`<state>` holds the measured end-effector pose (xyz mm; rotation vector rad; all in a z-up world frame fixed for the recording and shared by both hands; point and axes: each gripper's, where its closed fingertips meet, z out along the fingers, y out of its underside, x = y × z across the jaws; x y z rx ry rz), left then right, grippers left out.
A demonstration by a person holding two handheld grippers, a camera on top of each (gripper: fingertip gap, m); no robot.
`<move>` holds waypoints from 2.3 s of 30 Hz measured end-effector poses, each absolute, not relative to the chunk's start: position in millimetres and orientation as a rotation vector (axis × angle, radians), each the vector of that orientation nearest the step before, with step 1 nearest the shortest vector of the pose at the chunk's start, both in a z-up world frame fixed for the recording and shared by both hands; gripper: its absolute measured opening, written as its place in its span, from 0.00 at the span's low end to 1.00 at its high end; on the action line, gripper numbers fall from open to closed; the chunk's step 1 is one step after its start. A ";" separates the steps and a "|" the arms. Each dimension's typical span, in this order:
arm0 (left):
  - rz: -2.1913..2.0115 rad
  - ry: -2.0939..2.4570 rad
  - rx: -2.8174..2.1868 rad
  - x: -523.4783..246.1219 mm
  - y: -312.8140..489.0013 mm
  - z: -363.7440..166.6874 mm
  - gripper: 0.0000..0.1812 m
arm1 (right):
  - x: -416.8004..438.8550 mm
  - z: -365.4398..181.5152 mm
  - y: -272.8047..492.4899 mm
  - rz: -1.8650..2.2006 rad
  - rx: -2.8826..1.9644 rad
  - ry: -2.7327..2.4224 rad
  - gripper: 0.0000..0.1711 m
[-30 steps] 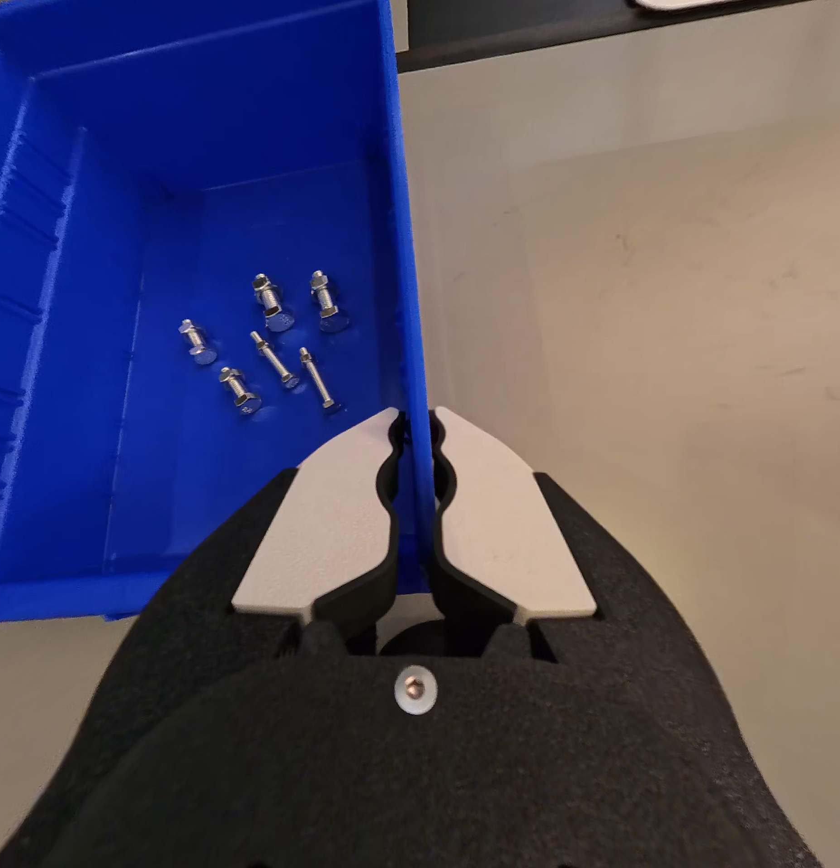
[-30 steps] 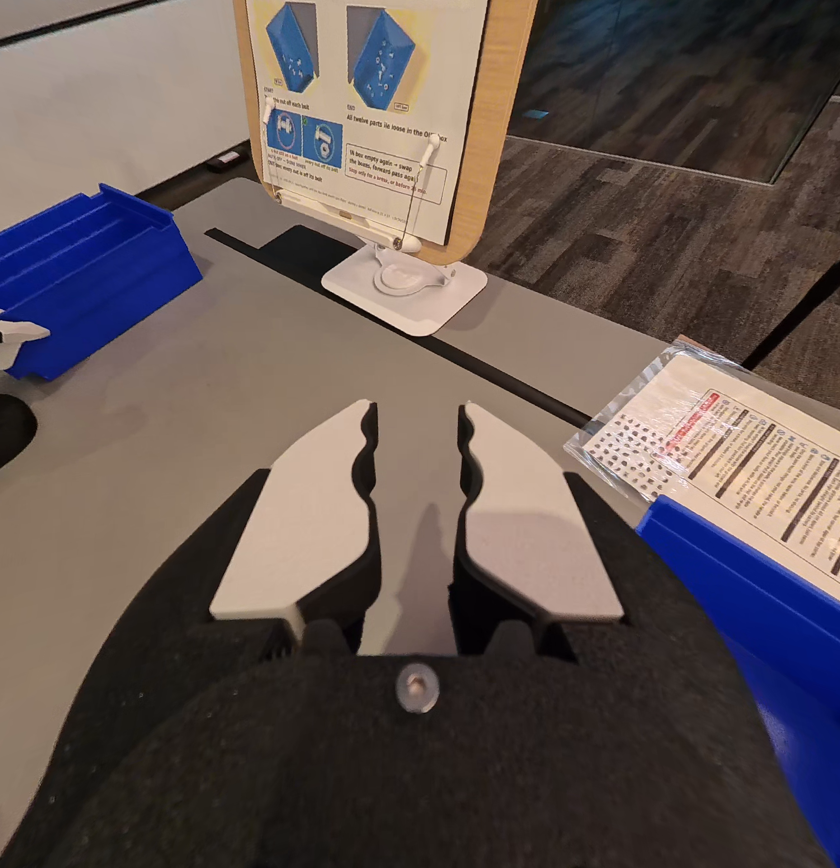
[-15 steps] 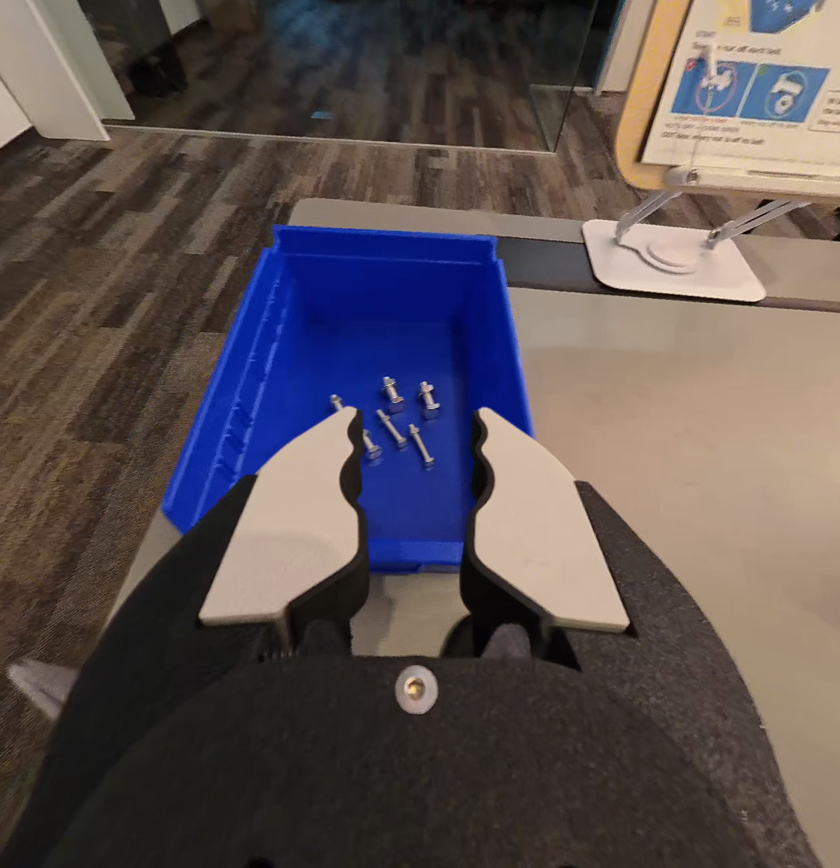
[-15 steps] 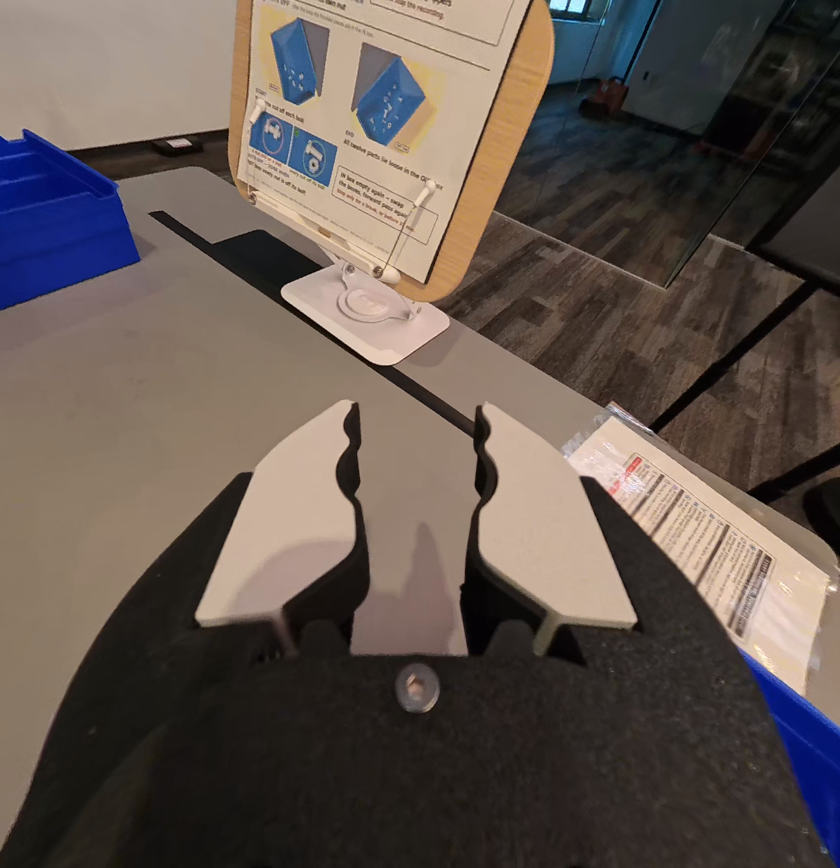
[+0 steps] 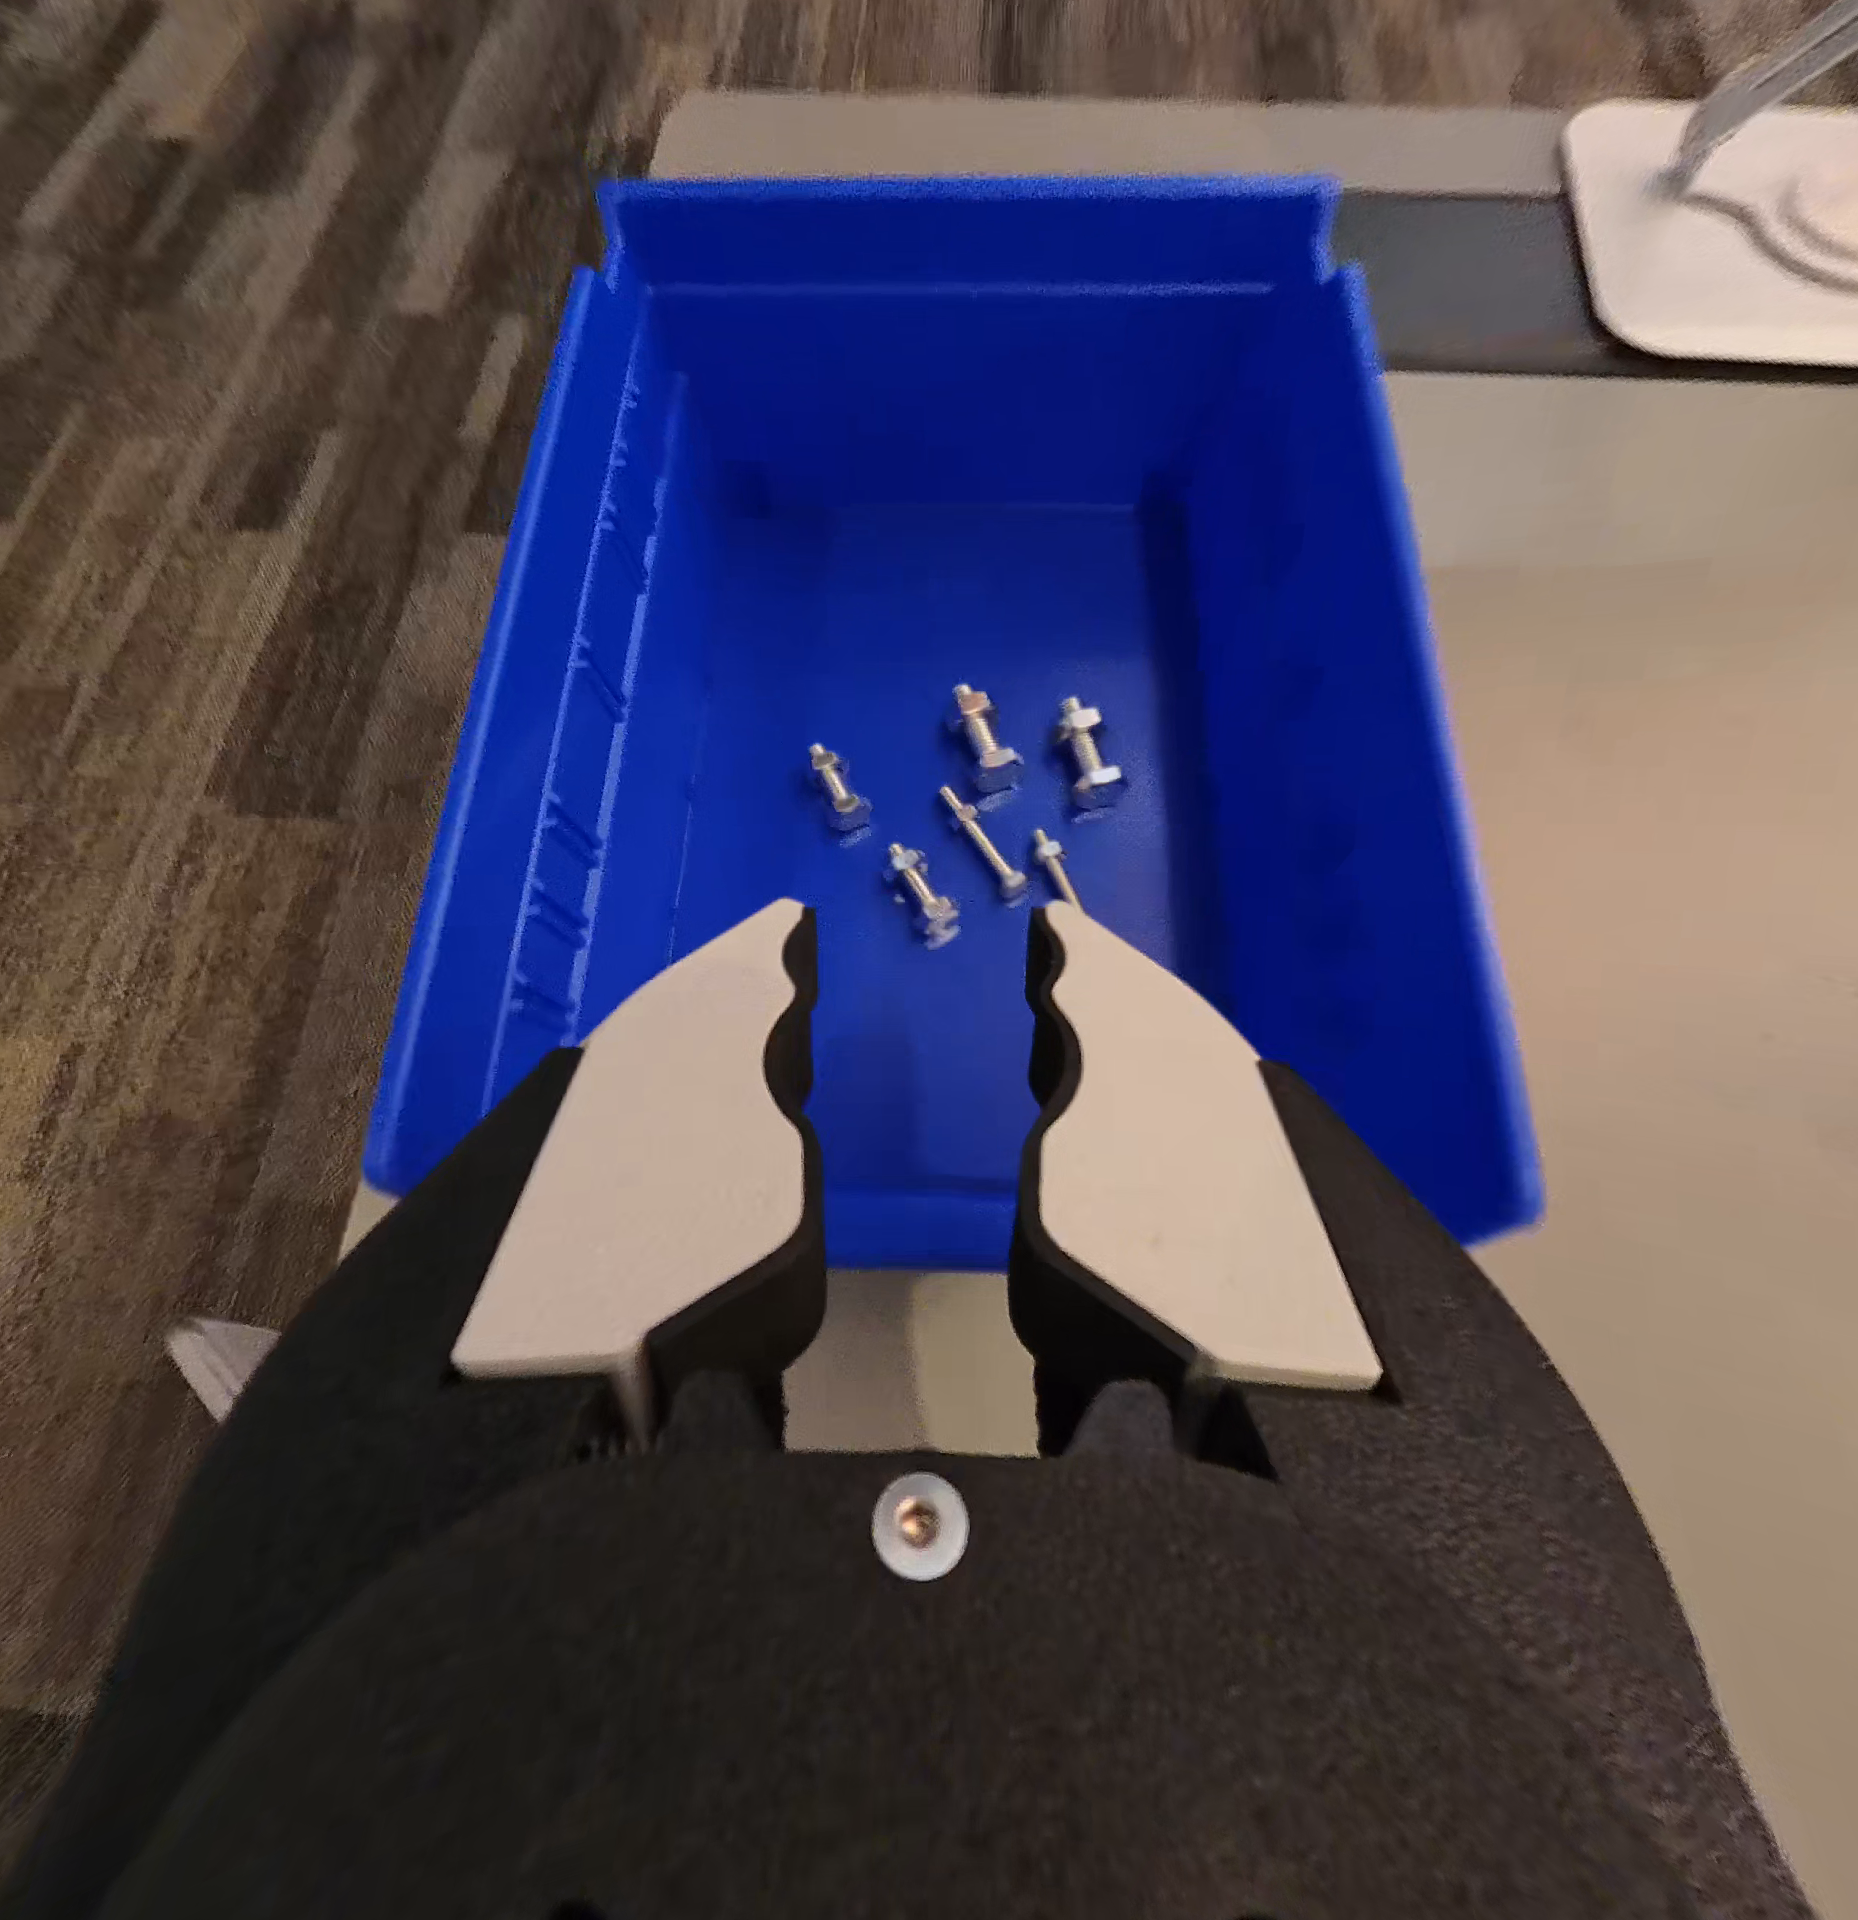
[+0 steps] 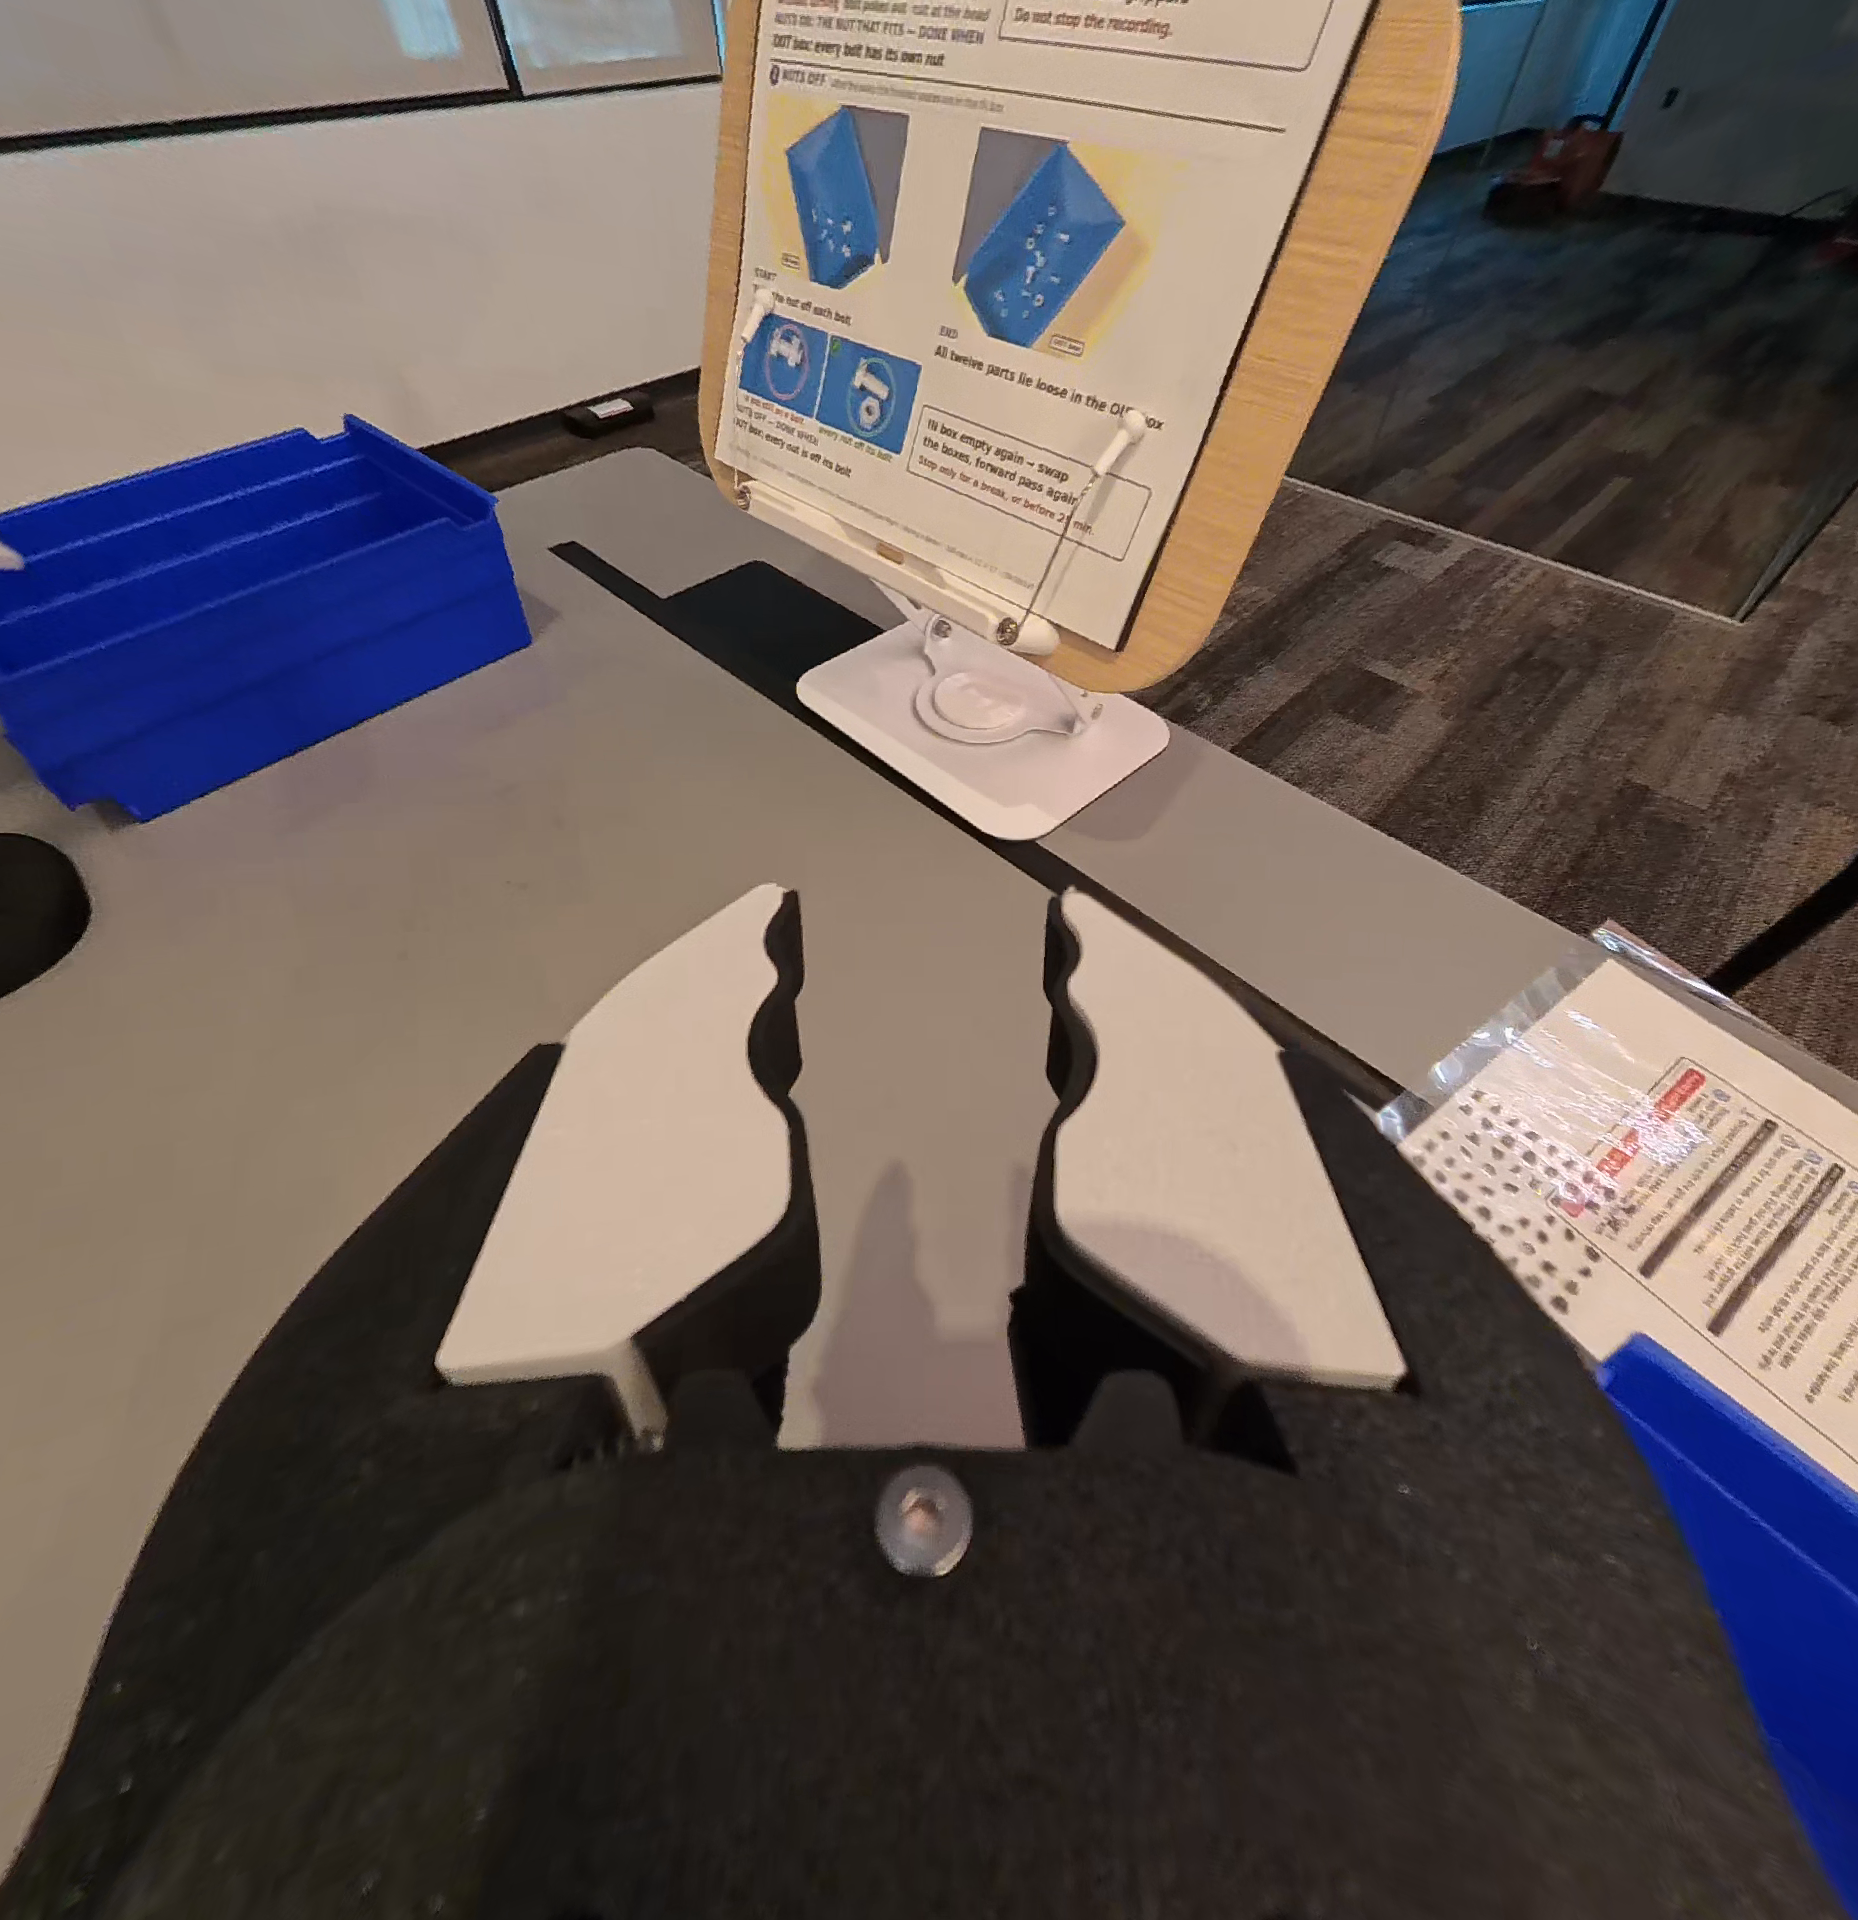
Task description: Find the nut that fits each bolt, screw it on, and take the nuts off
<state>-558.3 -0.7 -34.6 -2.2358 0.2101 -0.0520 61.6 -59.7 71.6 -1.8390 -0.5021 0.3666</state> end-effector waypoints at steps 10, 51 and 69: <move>-0.075 0.157 -2.561 -564.3 67.4 -90.9 0.19 | 52.5 57.5 -59.4 0.296 -1.896 -0.583 0.26; -0.467 0.601 -2.025 -414.5 46.1 41.2 0.08 | -17.0 27.7 -60.1 0.390 -1.914 -0.849 0.25; -0.862 1.320 -1.585 -153.1 -68.0 -26.1 0.08 | -108.6 -2.5 -100.2 0.540 -1.767 -1.257 0.25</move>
